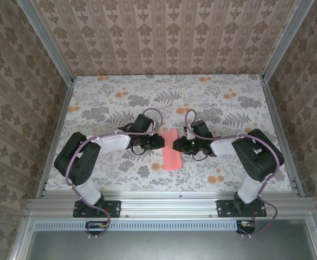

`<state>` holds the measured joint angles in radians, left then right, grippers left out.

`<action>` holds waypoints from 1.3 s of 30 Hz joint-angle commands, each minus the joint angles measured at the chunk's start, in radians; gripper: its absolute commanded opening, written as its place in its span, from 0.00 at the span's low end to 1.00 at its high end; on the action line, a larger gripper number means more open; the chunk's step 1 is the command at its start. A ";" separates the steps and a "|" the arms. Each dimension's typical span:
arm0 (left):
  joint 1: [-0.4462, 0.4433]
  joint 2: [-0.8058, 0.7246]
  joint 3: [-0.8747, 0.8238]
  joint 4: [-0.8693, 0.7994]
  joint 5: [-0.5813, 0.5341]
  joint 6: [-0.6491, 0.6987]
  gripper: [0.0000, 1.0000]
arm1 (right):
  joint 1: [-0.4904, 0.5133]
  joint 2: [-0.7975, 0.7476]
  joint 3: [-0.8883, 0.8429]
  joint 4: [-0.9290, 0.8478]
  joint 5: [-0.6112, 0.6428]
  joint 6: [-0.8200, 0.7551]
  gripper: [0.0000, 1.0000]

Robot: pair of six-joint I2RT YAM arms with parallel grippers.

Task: Fold a paper plane with a square sheet of paper (pick it up from the middle)
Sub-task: Hold the square sheet of paper at the center of the table.

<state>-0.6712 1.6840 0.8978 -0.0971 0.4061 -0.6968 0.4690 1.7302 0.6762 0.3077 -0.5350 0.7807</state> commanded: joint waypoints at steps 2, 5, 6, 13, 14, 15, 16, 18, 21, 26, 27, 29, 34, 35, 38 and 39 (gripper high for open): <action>0.027 -0.046 0.008 -0.051 0.000 0.046 0.24 | -0.010 0.011 -0.019 -0.019 -0.025 -0.017 0.29; 0.035 -0.058 0.006 -0.059 0.003 0.052 0.24 | -0.013 0.012 -0.020 -0.016 -0.033 -0.014 0.28; 0.037 -0.059 0.007 -0.061 0.003 0.054 0.24 | -0.013 0.011 -0.020 -0.015 -0.036 -0.014 0.28; 0.047 -0.059 0.007 -0.064 0.016 0.064 0.24 | -0.020 0.002 -0.024 -0.012 -0.052 -0.006 0.27; 0.047 -0.058 0.006 -0.063 0.017 0.063 0.24 | -0.020 0.001 -0.024 -0.014 -0.051 -0.005 0.27; 0.047 -0.058 0.007 -0.061 0.019 0.065 0.24 | -0.021 0.000 -0.024 -0.013 -0.050 -0.004 0.27; 0.046 -0.057 0.005 -0.060 0.022 0.062 0.24 | -0.021 0.000 -0.027 -0.012 -0.049 -0.003 0.27; 0.047 -0.055 0.004 -0.057 0.025 0.059 0.24 | -0.022 -0.001 -0.027 -0.012 -0.048 -0.004 0.27; 0.047 -0.053 0.004 -0.050 0.034 0.057 0.23 | -0.022 0.000 -0.029 -0.010 -0.050 -0.004 0.26; 0.044 -0.050 -0.001 -0.038 0.041 0.053 0.23 | -0.022 0.001 -0.033 -0.011 -0.054 -0.006 0.26; 0.042 -0.047 -0.002 -0.032 0.044 0.051 0.23 | -0.023 0.001 -0.033 -0.013 -0.053 -0.007 0.26; 0.030 -0.040 0.006 -0.027 0.049 0.048 0.23 | -0.023 0.000 -0.031 -0.022 -0.051 -0.012 0.26; -0.004 0.003 0.027 -0.002 0.064 0.032 0.22 | -0.023 0.004 -0.030 -0.023 -0.048 -0.014 0.25; -0.010 0.014 0.031 0.009 0.071 0.024 0.22 | -0.023 0.004 -0.031 -0.022 -0.050 -0.014 0.25; -0.029 0.046 0.045 0.021 0.077 0.014 0.19 | -0.023 0.007 -0.029 -0.020 -0.051 -0.014 0.25; -0.035 0.053 0.049 0.024 0.078 0.011 0.18 | -0.023 0.006 -0.028 -0.020 -0.051 -0.014 0.25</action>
<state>-0.6914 1.7073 0.9154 -0.0990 0.4591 -0.6662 0.4530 1.7302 0.6632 0.3080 -0.5629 0.7811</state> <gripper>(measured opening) 0.192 0.249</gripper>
